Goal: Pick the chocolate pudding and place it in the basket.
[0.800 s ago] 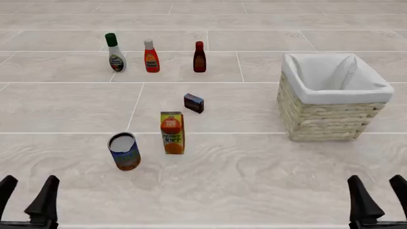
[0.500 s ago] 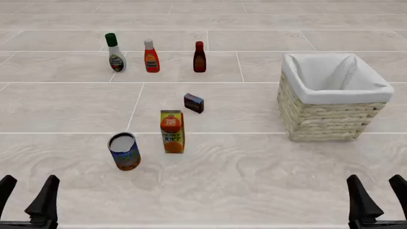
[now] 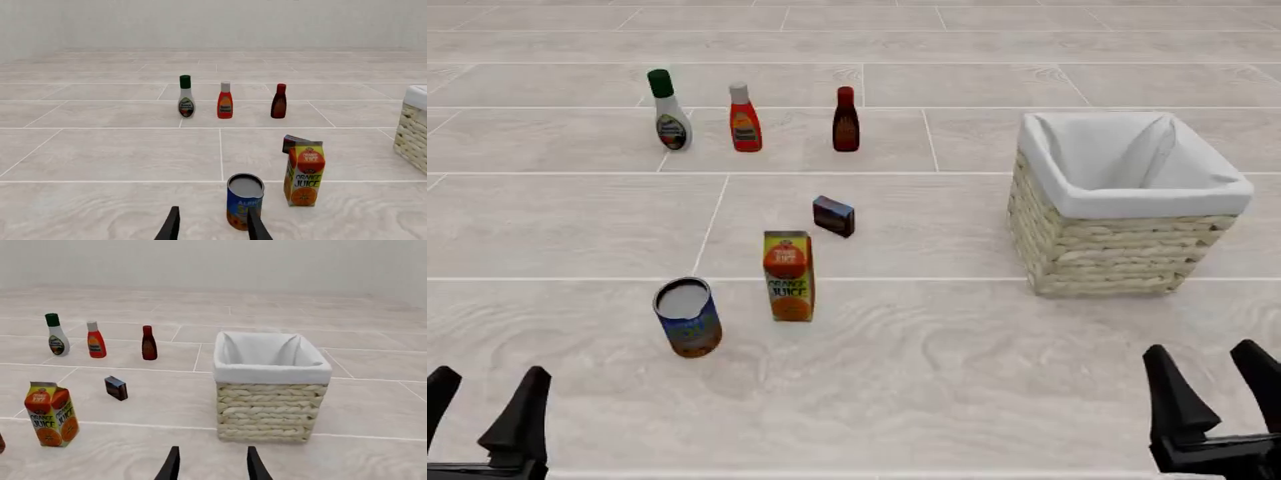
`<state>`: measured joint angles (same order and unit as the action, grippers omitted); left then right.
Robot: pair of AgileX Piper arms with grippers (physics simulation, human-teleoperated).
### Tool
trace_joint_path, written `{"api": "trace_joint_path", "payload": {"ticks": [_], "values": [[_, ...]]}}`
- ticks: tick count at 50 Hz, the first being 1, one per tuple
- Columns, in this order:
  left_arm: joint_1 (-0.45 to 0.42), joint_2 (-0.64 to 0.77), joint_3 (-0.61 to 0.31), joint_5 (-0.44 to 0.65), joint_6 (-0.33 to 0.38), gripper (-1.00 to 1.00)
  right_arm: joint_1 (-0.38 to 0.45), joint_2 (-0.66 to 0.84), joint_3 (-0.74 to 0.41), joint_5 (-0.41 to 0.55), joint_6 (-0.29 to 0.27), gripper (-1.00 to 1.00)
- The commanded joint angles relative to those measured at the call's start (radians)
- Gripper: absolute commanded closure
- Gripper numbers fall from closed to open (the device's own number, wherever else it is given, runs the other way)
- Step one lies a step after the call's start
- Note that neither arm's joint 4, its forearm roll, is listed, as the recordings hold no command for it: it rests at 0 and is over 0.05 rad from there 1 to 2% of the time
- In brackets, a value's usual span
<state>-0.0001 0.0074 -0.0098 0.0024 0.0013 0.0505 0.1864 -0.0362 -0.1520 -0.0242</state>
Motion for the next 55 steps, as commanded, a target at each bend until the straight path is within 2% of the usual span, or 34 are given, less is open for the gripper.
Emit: {"api": "trace_joint_path", "payload": {"ticks": [1, 11, 13, 15, 21, 22, 26, 27, 34, 38, 49, 55], "values": [[0.0, -0.002, 0.001, -0.003, 0.003, -1.0, 0.077, 0.247, -0.119, -0.144, -0.08, -1.0], [0.0, 0.001, 0.0, 0.0, 0.0, -1.0, 0.149, 0.43, -0.286, -0.112, -0.155, -1.0], [0.0, -0.001, 0.001, -0.001, 0.001, -1.0, 0.16, 0.458, -0.318, -0.101, -0.149, -1.0], [0.0, -0.003, 0.0, -0.001, 0.004, -1.0, 0.178, 0.497, -0.339, -0.102, -0.174, -1.0], [0.0, -0.003, 0.0, -0.001, 0.004, -1.0, 0.21, 0.572, -0.418, -0.068, -0.186, -1.0], [0.0, 0.0, 0.0, 0.001, 0.001, -1.0, 0.218, 0.606, -0.454, -0.052, -0.205, -1.0], [0.0, -0.003, 0.0, 0.001, 0.002, -1.0, 0.233, 0.637, -0.496, -0.027, -0.195, -1.0], [0.0, -0.005, -0.004, 0.003, 0.005, -1.0, 0.24, 0.658, -0.505, -0.024, -0.221, -1.0], [0.0, -0.003, 0.001, -0.001, 0.003, -1.0, 0.276, 0.736, -0.575, -0.004, -0.219, -1.0], [0.0, -0.004, 0.001, -0.001, 0.004, -1.0, 0.297, 0.778, -0.608, 0.01, -0.247, -1.0], [0.0, -0.004, 0.002, 0.001, 0.002, -1.0, 0.335, 0.901, -0.75, 0.077, -0.231, -1.0], [0.0, -0.004, 0.002, 0.001, 0.002, -1.0, 0.351, 0.965, -0.82, 0.121, -0.256, -1.0]]}}
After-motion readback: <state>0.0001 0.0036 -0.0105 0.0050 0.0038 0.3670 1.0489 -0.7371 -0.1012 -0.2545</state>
